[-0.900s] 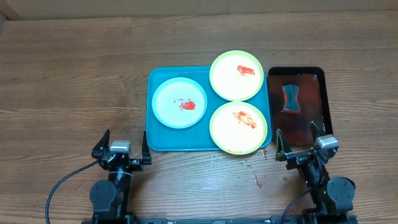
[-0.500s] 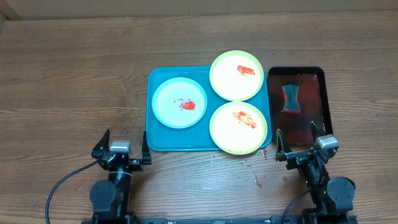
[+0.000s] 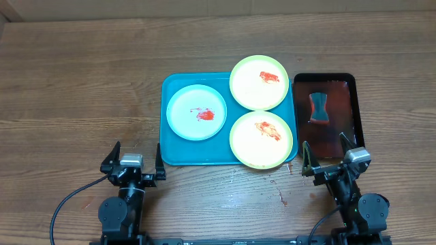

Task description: Clean dirty plates on tray and stack at the side

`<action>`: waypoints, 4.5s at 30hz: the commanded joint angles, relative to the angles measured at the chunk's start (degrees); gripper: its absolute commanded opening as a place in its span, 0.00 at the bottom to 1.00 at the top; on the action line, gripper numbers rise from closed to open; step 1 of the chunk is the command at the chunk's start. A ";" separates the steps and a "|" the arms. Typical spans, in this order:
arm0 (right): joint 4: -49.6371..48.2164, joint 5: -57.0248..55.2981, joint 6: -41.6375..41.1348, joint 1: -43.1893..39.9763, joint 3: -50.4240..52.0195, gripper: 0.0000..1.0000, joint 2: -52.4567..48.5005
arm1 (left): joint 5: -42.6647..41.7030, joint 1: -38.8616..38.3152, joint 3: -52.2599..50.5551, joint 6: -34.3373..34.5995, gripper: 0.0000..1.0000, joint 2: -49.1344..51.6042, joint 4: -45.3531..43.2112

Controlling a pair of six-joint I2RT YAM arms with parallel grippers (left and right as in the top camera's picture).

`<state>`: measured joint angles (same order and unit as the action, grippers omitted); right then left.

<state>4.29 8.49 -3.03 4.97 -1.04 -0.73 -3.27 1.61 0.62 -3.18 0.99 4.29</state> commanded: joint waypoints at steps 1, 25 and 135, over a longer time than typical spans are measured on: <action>-0.28 -0.81 -0.35 0.31 0.59 1.00 0.57 | -0.74 0.26 -0.35 -0.68 1.00 -0.72 -0.09; -0.28 -0.81 -0.35 0.31 0.59 1.00 0.57 | -0.74 0.26 -0.35 -0.68 1.00 -0.72 -0.09; 59.30 14.47 0.28 -1.57 -76.91 0.88 -80.52 | -1.57 -8.39 82.03 30.42 0.36 116.02 49.24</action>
<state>63.70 23.49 -2.96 3.73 -76.90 -81.32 -3.57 -6.98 81.76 26.02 114.91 53.91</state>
